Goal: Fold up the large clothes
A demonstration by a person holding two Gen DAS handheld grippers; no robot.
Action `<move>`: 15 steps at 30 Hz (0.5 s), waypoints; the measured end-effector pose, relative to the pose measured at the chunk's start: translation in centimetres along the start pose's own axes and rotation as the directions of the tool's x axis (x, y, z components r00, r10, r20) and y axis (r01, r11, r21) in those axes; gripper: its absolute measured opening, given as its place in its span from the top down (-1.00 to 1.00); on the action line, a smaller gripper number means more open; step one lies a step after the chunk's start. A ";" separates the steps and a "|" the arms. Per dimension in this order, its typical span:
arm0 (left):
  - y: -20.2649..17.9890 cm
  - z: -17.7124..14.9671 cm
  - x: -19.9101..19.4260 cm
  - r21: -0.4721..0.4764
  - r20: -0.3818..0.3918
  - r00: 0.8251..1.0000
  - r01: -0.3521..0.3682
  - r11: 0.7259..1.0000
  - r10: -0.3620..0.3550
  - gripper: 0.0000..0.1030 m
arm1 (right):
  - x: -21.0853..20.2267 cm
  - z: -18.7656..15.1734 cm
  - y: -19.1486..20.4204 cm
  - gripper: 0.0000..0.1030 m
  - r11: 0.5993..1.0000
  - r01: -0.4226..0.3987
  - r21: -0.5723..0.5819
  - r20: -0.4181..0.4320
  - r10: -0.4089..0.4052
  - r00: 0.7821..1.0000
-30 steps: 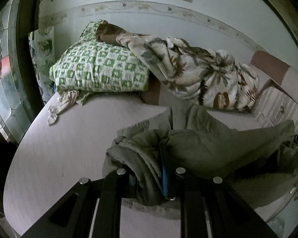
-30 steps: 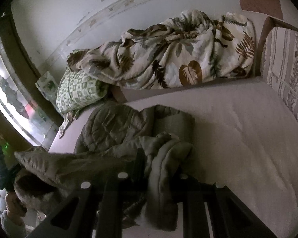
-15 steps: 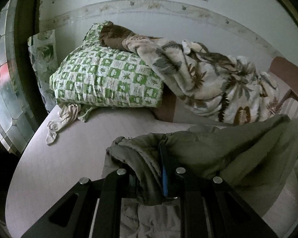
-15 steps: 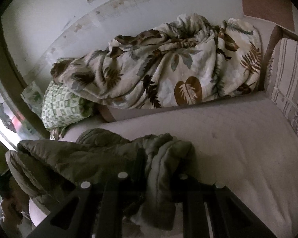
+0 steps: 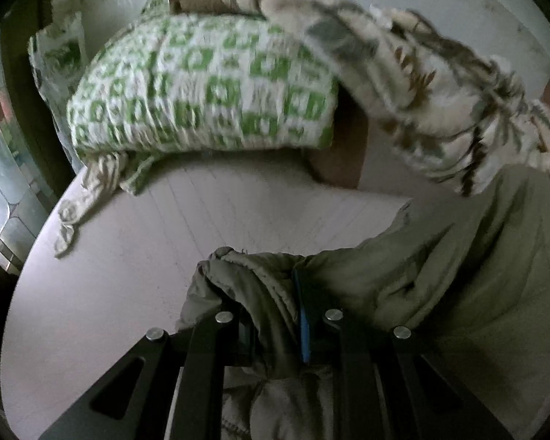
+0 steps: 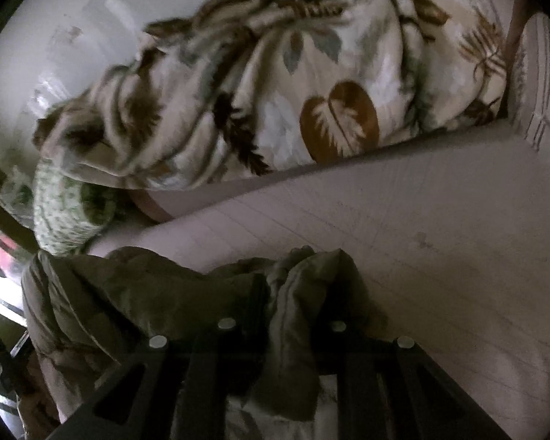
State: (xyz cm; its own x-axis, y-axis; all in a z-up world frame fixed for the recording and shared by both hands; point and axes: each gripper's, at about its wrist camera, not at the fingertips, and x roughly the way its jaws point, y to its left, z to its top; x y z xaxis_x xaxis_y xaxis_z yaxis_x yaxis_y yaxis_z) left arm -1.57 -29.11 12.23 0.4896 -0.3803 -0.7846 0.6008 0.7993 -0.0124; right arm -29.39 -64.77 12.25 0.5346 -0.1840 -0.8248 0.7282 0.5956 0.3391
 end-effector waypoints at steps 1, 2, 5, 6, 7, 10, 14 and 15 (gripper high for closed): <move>-0.1 -0.1 0.9 0.006 -0.009 1.000 -0.007 1.000 0.007 0.64 | 1.0 0.0 -0.1 0.67 1.000 0.013 0.004 -0.011 -0.013 1.000; -0.3 -0.2 1.5 0.010 -0.017 1.000 -0.011 1.000 0.012 0.64 | 2.1 0.1 -0.2 0.67 1.000 0.030 0.002 -0.026 -0.030 0.999; -0.5 -0.2 3.6 0.023 -0.062 0.998 -0.015 1.000 0.016 0.64 | 4.6 0.2 -0.4 0.68 0.997 0.075 -0.004 -0.077 -0.075 0.994; -0.5 -0.2 4.2 0.022 -0.075 0.997 -0.014 1.000 0.015 0.64 | 5.2 0.3 -0.6 0.68 0.997 0.083 0.001 -0.094 -0.082 0.992; -0.4 -0.1 4.5 0.018 -0.079 0.997 -0.012 1.000 0.014 0.63 | 5.8 0.5 -0.6 0.67 0.996 0.089 0.005 -0.111 -0.088 0.990; -0.5 -0.1 5.3 0.030 -0.085 0.996 -0.015 0.999 0.018 0.63 | 7.0 0.8 -0.8 0.67 0.995 0.097 0.016 -0.144 -0.093 0.985; -0.8 -0.5 5.9 0.057 -0.086 0.996 -0.028 0.998 0.033 0.63 | 7.9 0.8 -1.4 0.67 0.996 0.080 0.042 -0.161 -0.072 0.984; -1.0 -0.5 6.0 0.065 -0.085 0.996 -0.036 0.997 0.041 0.63 | 8.0 0.8 -1.4 0.67 0.996 0.078 0.046 -0.164 -0.069 0.984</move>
State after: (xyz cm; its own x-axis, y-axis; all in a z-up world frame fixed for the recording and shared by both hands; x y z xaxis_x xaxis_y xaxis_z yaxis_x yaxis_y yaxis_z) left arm 0.43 -31.93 7.20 0.4584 -0.3059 -0.8344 0.6226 0.7805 0.0559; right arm -25.82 -67.68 5.51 0.4055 -0.0943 -0.9092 0.7865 0.5428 0.2944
